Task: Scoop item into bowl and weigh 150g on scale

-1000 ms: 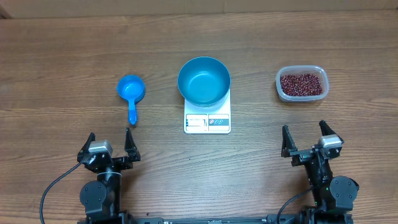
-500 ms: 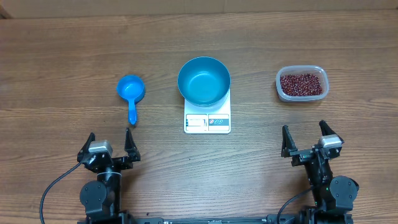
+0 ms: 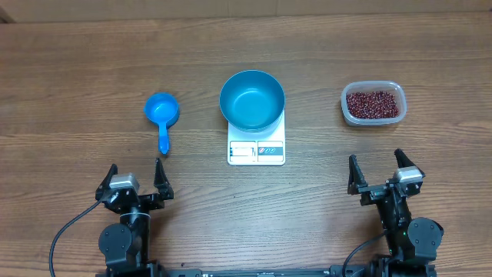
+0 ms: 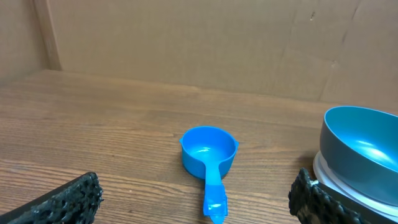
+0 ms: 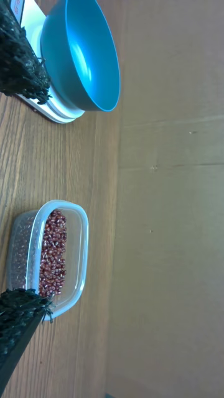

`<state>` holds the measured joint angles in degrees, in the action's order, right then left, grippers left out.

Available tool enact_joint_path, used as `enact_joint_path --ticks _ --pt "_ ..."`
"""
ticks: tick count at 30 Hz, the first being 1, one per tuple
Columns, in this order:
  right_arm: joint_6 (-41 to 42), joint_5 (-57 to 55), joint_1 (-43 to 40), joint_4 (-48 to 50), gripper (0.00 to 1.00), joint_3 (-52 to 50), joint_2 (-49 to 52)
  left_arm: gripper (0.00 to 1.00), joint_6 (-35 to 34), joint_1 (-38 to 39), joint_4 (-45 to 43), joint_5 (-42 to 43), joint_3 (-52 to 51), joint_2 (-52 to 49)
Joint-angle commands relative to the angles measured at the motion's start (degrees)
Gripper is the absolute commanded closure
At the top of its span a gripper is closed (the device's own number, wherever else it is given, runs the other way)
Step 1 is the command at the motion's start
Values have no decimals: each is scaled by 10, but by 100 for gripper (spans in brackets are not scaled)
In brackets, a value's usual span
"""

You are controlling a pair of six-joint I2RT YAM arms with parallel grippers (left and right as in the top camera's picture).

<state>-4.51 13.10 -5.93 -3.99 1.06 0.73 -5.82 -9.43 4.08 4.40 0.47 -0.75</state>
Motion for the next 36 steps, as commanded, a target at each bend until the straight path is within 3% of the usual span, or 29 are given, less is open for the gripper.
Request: enact_joint_path --ticks 1,19,27,36 --pt "-1 -2 2 4 0 -6 -6 1 7 -3 2 -3 -2 5" --pt "-1 -2 2 4 0 -6 -6 0 -2 -3 2 -2 -2 5" --pt "-1 -2 2 4 0 -6 -6 0 -4 -3 1 47 3 5" --pt "-1 -2 2 4 0 -6 -6 1 -4 -3 58 44 62 5"
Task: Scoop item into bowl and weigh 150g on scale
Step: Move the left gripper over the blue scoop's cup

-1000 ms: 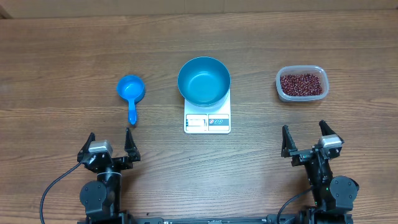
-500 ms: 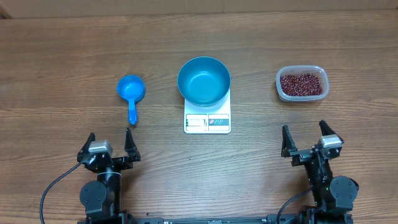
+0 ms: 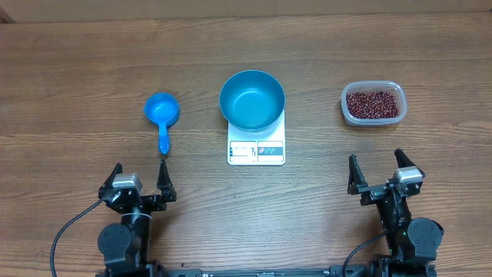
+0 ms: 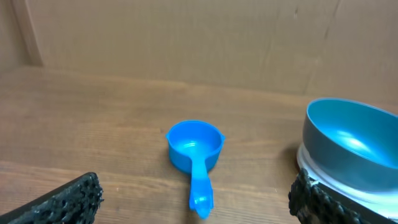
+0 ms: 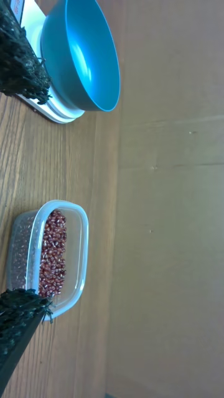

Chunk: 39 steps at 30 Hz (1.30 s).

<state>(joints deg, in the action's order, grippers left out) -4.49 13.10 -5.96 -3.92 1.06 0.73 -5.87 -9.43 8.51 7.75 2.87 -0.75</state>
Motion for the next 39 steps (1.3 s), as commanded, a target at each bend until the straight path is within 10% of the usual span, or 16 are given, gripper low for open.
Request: enact_joint_path --ticks 1,21,39 --pt "-1 -2 3 3 0 -6 -6 1 -3 -3 27 9 50 5" --pt "-1 -2 3 3 0 -6 -6 0 -1 -3 209 -33 228 -16" --pt "-1 -2 3 3 0 -6 -6 0 12 -3 323 -36 444 -338"
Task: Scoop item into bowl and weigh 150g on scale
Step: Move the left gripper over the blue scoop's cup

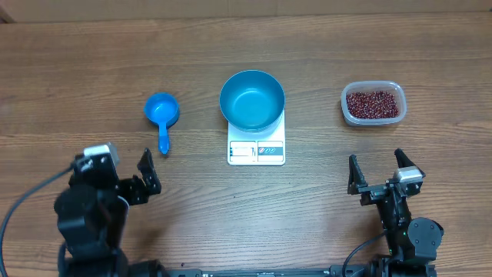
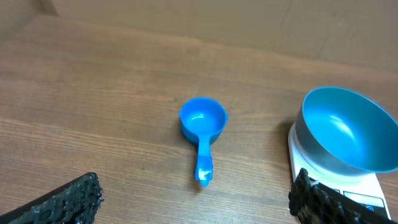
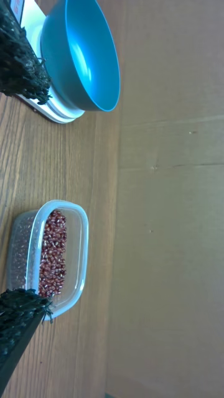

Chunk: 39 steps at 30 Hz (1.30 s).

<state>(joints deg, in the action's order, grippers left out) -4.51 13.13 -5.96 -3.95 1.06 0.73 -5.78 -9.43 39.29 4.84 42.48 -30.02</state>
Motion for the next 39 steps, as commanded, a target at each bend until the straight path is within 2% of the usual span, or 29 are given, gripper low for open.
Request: enact_joint_path --ticks 1,16,22,29,39 --pt "-1 -2 3 4 0 -6 -6 0 11 -3 22 -8 60 -62" --pt "-1 -2 3 4 0 -6 -6 0 11 -3 139 -8 212 -299" --pt "-1 -2 3 4 0 -6 -6 0 13 -3 155 -9 240 -371" --pt "-1 -2 3 4 0 -6 -6 0 31 -3 155 -8 243 -411" --pt "-1 -2 3 4 0 -6 -6 0 32 -3 147 -8 243 -414"
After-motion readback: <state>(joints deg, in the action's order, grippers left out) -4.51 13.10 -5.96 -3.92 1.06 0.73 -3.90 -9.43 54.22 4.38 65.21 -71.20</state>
